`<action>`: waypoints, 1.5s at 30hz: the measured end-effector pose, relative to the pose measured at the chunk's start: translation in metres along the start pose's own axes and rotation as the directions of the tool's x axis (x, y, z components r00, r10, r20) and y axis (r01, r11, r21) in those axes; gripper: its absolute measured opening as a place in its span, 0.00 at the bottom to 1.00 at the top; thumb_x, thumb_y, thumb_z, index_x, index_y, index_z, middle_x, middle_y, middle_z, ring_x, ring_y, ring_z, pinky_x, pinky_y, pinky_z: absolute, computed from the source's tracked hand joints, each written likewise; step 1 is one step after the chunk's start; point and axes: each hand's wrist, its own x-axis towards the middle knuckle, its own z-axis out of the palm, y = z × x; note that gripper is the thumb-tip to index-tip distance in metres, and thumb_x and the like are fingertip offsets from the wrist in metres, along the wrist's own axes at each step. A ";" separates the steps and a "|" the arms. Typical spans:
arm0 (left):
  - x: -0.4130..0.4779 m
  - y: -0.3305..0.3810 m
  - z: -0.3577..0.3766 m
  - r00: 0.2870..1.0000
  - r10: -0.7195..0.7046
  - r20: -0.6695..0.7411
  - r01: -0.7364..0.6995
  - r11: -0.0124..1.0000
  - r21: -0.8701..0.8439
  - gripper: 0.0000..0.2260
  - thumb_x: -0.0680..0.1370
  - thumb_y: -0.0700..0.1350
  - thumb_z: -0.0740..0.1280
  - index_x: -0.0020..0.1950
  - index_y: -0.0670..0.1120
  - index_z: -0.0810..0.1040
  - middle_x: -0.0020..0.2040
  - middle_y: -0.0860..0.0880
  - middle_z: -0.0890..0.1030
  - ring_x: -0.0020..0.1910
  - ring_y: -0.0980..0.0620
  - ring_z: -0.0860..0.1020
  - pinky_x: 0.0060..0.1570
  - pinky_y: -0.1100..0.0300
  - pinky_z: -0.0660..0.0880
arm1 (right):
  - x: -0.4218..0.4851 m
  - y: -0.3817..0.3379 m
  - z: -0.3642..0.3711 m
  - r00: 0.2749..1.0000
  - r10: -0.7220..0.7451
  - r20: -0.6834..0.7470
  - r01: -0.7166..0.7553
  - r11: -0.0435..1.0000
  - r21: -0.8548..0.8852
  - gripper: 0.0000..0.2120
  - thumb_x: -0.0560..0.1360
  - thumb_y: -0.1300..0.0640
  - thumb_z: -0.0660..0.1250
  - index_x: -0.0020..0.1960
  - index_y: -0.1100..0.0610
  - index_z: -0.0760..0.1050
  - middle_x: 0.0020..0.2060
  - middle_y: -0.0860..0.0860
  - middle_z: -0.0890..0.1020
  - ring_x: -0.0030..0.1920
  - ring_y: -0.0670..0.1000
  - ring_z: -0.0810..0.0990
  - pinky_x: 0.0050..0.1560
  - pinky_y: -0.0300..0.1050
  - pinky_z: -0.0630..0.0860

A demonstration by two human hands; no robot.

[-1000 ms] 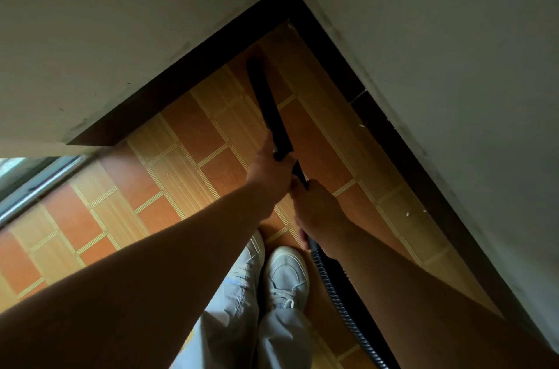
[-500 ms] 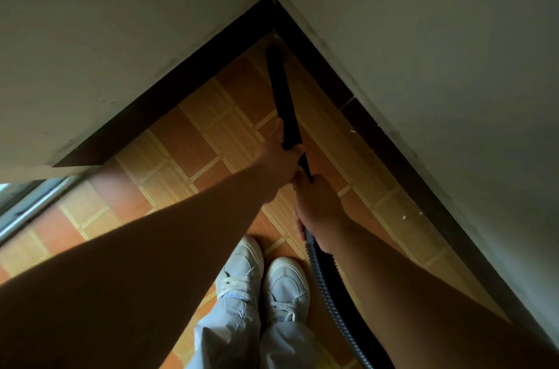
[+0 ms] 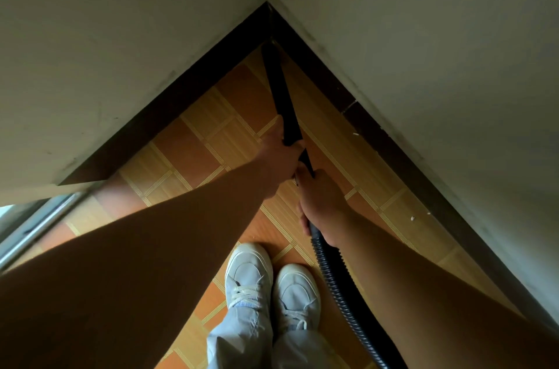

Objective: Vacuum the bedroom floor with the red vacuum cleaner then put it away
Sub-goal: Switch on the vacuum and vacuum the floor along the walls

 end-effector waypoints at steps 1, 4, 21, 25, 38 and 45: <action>-0.001 -0.001 0.000 1.000 0.001 0.001 -0.001 1.000 0.007 0.30 0.83 0.39 0.65 0.80 0.60 0.60 0.58 0.46 0.82 0.51 0.48 0.83 0.39 0.57 0.82 | -0.001 0.001 0.001 1.000 -0.001 -0.002 0.001 1.000 0.009 0.26 0.82 0.36 0.54 0.52 0.60 0.71 0.25 0.52 0.74 0.20 0.51 0.71 0.30 0.46 0.72; -0.007 -0.010 0.000 1.000 -0.006 0.010 0.006 0.998 0.058 0.33 0.83 0.40 0.65 0.81 0.62 0.56 0.59 0.46 0.82 0.52 0.49 0.83 0.49 0.50 0.84 | -0.010 0.011 0.005 1.000 0.013 -0.023 -0.013 1.000 0.016 0.27 0.82 0.35 0.54 0.55 0.61 0.71 0.27 0.53 0.75 0.20 0.51 0.71 0.29 0.46 0.72; -0.015 -0.015 0.000 1.000 -0.018 0.021 0.017 0.999 0.051 0.34 0.83 0.39 0.65 0.82 0.61 0.54 0.60 0.46 0.81 0.52 0.50 0.82 0.41 0.57 0.82 | -0.019 0.015 0.010 1.000 0.027 -0.002 -0.027 0.999 0.042 0.27 0.83 0.36 0.54 0.55 0.61 0.71 0.26 0.51 0.74 0.19 0.49 0.70 0.26 0.43 0.70; -0.005 -0.007 -0.005 1.000 -0.014 -0.008 0.015 1.000 0.023 0.32 0.83 0.39 0.65 0.81 0.61 0.58 0.60 0.44 0.81 0.51 0.48 0.83 0.42 0.53 0.83 | -0.006 0.002 0.011 1.000 -0.004 -0.011 0.004 1.000 0.013 0.28 0.83 0.36 0.54 0.57 0.63 0.71 0.26 0.52 0.75 0.21 0.52 0.72 0.31 0.48 0.73; -0.019 -0.032 -0.001 1.000 -0.023 -0.006 0.023 0.999 0.044 0.31 0.83 0.38 0.65 0.80 0.62 0.60 0.59 0.45 0.81 0.50 0.48 0.83 0.40 0.54 0.83 | -0.023 0.027 0.016 0.999 -0.022 -0.045 0.021 1.000 -0.017 0.28 0.84 0.37 0.54 0.58 0.63 0.72 0.28 0.53 0.76 0.21 0.50 0.72 0.27 0.44 0.72; -0.016 -0.021 -0.008 1.000 0.016 0.017 -0.017 0.995 0.101 0.28 0.83 0.38 0.64 0.78 0.61 0.64 0.59 0.45 0.81 0.51 0.47 0.82 0.38 0.53 0.82 | -0.016 0.018 0.022 1.000 -0.021 0.001 0.021 0.998 0.052 0.27 0.84 0.38 0.53 0.58 0.60 0.76 0.27 0.53 0.75 0.21 0.50 0.72 0.26 0.42 0.71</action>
